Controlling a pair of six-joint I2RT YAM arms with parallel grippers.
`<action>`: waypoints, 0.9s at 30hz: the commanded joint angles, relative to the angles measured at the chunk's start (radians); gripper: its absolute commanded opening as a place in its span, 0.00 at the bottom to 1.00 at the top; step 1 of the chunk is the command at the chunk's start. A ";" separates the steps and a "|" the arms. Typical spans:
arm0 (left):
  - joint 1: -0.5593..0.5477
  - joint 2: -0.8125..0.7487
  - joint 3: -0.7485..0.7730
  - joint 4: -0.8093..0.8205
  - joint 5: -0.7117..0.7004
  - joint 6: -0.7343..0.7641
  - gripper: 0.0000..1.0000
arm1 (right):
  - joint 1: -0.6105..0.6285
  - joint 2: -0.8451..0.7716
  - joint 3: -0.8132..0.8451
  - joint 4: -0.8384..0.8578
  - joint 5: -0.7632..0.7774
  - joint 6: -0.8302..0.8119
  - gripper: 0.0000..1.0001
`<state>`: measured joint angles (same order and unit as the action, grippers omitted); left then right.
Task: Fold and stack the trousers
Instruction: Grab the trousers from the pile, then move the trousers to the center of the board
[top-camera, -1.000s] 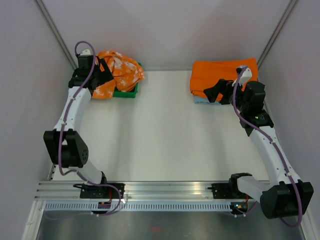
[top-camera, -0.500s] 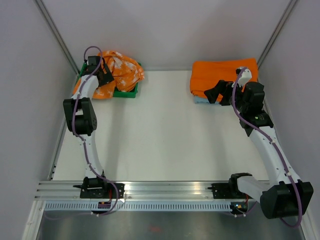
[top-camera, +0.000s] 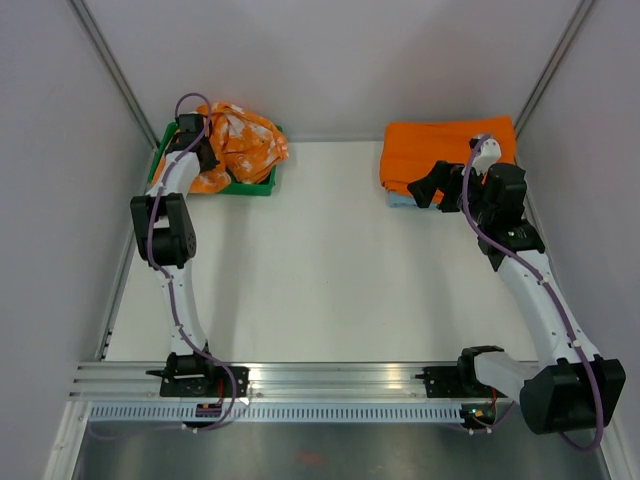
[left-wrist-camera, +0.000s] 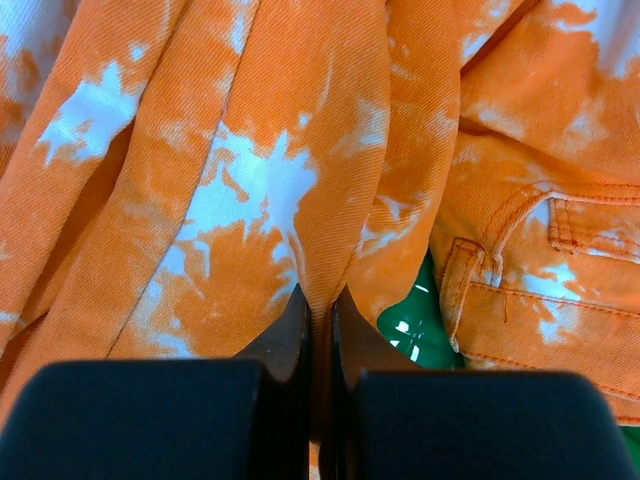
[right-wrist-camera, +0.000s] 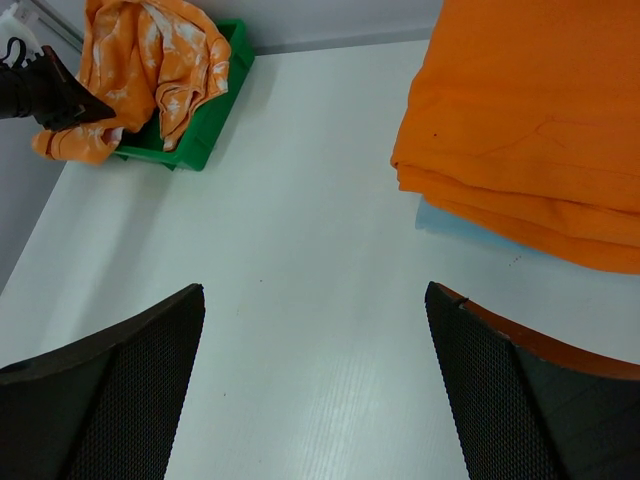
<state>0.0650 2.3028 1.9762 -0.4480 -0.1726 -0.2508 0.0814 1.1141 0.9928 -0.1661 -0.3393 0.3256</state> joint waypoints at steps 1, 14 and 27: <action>-0.007 -0.083 0.023 0.060 0.058 0.031 0.02 | 0.001 0.003 0.020 0.014 0.020 0.003 0.98; -0.051 -0.701 0.230 -0.067 0.596 0.021 0.02 | 0.000 0.024 0.056 0.034 0.124 0.105 0.98; -0.510 -1.124 -0.132 -0.239 0.792 -0.042 0.02 | 0.000 -0.032 0.173 -0.197 0.305 0.185 0.98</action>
<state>-0.4198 1.1511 1.9530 -0.6712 0.5728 -0.2462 0.0814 1.1213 1.1305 -0.2749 -0.1051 0.4728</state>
